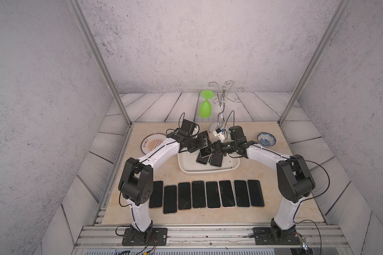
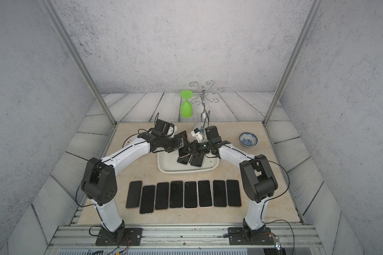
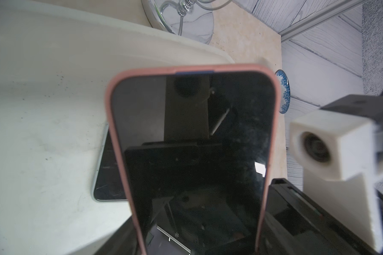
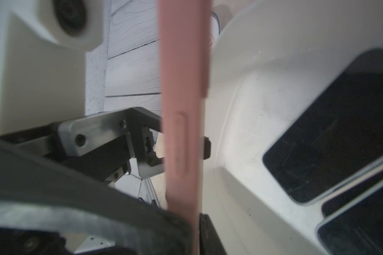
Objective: Take the phone out of the storage box
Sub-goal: Pick up the phone from the storage box, then place the phone at the center of the board.
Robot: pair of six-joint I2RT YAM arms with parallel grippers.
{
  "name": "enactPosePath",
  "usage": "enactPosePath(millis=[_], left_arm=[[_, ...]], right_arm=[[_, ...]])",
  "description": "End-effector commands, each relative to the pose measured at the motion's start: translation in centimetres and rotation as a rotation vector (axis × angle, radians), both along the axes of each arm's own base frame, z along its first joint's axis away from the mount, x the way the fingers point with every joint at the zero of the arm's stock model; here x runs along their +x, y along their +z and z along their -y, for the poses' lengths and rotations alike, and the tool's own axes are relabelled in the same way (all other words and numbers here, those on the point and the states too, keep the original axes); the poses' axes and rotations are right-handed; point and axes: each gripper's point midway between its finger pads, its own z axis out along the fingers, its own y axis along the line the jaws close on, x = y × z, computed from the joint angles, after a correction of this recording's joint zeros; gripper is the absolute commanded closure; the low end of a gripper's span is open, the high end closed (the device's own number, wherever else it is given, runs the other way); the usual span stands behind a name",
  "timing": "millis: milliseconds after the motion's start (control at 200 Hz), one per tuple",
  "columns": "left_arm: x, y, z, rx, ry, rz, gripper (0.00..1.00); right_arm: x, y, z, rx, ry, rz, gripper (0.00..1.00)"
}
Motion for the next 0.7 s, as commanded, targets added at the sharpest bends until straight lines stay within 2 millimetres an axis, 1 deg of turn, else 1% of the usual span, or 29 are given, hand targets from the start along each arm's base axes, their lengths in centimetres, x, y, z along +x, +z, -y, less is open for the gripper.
enactPosePath(millis=[0,45,65,160,170,210,255,275,350,445,505,575,616,696], left_arm=[[-2.9,2.6,1.8,-0.103,-0.102,0.000,0.29],[-3.0,2.6,1.7,-0.112,-0.105,-0.006,0.27],[-2.9,2.6,1.6,-0.116,-0.103,-0.007,0.24],[-2.3,3.3,0.9,-0.155,-0.079,0.001,0.05],[-2.3,3.5,0.8,-0.160,-0.076,0.003,0.00],[-1.9,4.2,0.3,-0.176,-0.067,0.014,0.02],[-1.3,5.1,-0.5,-0.190,-0.050,0.029,0.02],[-1.1,5.7,-0.9,-0.198,-0.046,0.040,0.02],[-0.5,7.4,-2.3,-0.222,-0.028,0.073,0.02],[0.0,8.8,-3.8,-0.225,-0.016,0.116,0.02],[0.0,8.8,-4.3,-0.207,-0.013,0.132,0.02],[-0.2,8.2,-4.4,-0.194,-0.017,0.130,0.02],[-0.3,7.8,-4.4,-0.189,-0.023,0.124,0.02],[-0.6,6.7,-4.8,-0.161,-0.024,0.110,0.02]], right_arm=[[1.4,1.8,-0.4,0.057,-0.011,0.064,1.00],[1.1,1.8,-0.4,0.061,-0.003,0.057,1.00],[1.0,1.8,-0.3,0.060,-0.001,0.052,1.00],[-0.2,1.9,0.3,0.043,0.013,0.033,1.00],[-0.4,2.0,0.4,0.040,0.015,0.031,1.00],[-1.3,2.2,1.1,0.021,0.022,0.027,1.00],[-2.4,2.2,2.4,-0.020,0.017,0.024,1.00],[-2.8,2.3,3.0,-0.041,0.012,0.029,1.00],[-4.6,2.0,6.5,-0.139,-0.036,0.007,1.00],[-5.8,1.8,12.0,-0.246,-0.154,-0.028,1.00],[-6.4,1.0,15.5,-0.365,-0.238,-0.052,1.00],[-7.1,-0.3,18.8,-0.510,-0.307,-0.075,1.00],[-7.3,-0.9,20.2,-0.559,-0.340,-0.094,1.00],[-7.4,-2.4,21.7,-0.611,-0.381,-0.129,1.00]])
